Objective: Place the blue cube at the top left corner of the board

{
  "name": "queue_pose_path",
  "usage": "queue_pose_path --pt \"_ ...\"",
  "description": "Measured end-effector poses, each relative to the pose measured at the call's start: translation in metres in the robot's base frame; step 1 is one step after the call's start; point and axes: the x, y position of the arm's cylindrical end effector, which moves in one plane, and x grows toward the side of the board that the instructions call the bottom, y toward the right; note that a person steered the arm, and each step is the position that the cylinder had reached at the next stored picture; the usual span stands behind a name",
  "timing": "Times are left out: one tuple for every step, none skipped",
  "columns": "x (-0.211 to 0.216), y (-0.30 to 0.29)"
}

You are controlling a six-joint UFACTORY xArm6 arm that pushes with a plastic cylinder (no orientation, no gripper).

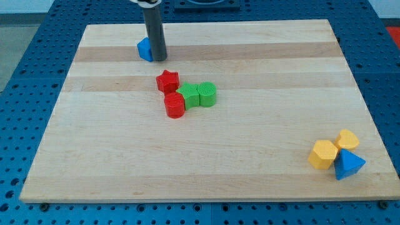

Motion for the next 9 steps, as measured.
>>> queue_pose_path --pt "-0.020 -0.005" --pt "-0.040 -0.014" --pt "-0.054 -0.034" --pt "-0.055 -0.058" --pt "-0.045 -0.062" --pt "-0.039 -0.073" --pt "-0.032 -0.085" --pt "-0.020 -0.095" --pt "-0.032 -0.104"
